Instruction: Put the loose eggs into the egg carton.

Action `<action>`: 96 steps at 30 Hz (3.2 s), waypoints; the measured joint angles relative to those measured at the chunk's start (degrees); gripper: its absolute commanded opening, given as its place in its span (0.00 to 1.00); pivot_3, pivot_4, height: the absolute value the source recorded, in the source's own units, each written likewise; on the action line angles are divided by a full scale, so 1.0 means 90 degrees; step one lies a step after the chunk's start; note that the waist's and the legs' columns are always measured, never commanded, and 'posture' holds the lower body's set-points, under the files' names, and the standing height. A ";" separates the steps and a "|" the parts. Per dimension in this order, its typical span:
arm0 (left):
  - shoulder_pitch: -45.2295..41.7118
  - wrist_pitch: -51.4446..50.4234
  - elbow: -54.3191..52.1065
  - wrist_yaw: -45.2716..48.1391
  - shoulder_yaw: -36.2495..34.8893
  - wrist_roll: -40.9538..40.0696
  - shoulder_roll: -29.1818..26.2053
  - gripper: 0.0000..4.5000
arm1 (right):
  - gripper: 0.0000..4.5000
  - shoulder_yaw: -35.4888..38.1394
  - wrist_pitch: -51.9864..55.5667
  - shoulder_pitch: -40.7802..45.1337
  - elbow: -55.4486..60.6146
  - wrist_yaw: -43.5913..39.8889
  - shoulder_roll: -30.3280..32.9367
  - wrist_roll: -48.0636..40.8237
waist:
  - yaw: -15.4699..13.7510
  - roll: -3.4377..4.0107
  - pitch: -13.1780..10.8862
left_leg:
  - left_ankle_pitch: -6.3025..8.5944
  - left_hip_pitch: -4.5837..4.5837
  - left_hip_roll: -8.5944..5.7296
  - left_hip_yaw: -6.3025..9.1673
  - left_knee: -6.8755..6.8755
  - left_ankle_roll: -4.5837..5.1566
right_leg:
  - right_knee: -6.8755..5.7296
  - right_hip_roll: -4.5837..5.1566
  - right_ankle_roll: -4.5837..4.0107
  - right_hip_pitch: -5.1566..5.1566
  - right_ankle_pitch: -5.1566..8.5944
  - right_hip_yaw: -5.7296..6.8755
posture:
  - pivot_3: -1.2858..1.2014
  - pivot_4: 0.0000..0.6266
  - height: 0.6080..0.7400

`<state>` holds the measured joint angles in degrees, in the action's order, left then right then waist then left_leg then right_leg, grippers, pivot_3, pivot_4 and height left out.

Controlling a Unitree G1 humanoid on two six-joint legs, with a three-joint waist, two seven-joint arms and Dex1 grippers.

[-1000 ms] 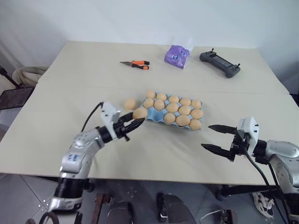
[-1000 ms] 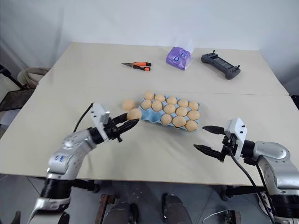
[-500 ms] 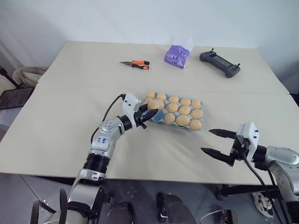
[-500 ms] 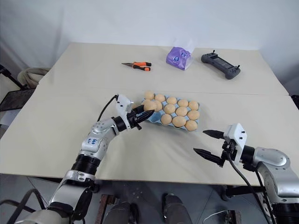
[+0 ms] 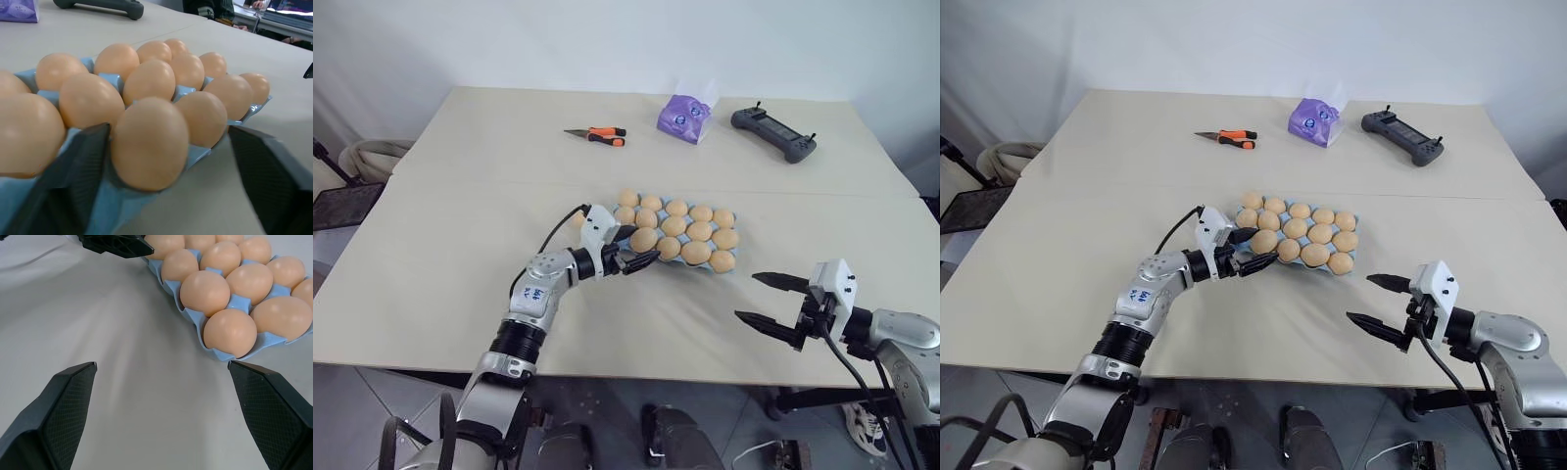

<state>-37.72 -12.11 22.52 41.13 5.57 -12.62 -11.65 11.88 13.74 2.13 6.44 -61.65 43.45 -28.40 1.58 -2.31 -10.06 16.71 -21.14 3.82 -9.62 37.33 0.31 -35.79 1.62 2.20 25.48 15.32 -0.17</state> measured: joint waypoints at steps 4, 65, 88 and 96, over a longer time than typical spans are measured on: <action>0.0119 -0.0035 -0.0402 -0.0128 -0.0083 0.0001 -0.0120 0.99 | 1.00 -0.0014 0.0000 0.0068 -0.0001 0.0014 -0.0018 0.0002 | 0.0006 0.0000 0.0000 | 0.0000 -0.0001 0.0000 -0.0001 0.0001 0.0000 | -0.0002 0.0002 0.0000 0.0000 0.0000 -0.0002 | 0.52 0.24 1.00; -0.2477 0.1910 0.5458 0.0029 -0.1006 0.0915 -0.1172 0.85 | 1.00 0.0094 0.0038 -0.0339 0.0421 0.0330 -0.0131 -0.0024 | -0.0001 -0.0003 -0.0003 | 0.0026 -0.0009 -0.0003 -0.0027 0.0011 0.0000 | -0.0011 -0.0005 0.0001 0.0021 0.0017 0.0003 | 0.52 0.24 1.00; -0.2280 0.1306 0.3735 0.2733 -0.0890 0.0652 -0.1394 0.34 | 1.00 0.0178 0.0059 -0.0378 0.0539 0.0497 -0.0144 -0.0084 | -0.0002 -0.0003 -0.0003 | 0.0014 -0.0008 -0.0007 -0.0031 0.0022 -0.0023 | -0.0017 -0.0007 -0.0001 0.0017 0.0018 0.0002 | 0.52 0.24 1.00; -0.1895 0.0870 0.3201 0.3008 -0.0506 0.0691 -0.1301 0.34 | 1.00 0.0178 0.0060 -0.0437 0.0549 0.0544 -0.0163 -0.0083 | 0.0000 -0.0003 -0.0003 | 0.0022 -0.0009 -0.0003 -0.0022 0.0036 -0.0008 | -0.0030 -0.0010 -0.0001 0.0017 0.0018 0.0000 | 0.52 0.24 1.00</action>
<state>-54.77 -4.28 51.33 68.21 1.02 -6.41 -23.37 13.49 14.28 -1.81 11.39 -56.75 41.99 -29.15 1.58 -2.34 -10.09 16.91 -21.22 3.80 -9.82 37.65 0.24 -36.06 1.53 2.18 25.63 15.48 -0.17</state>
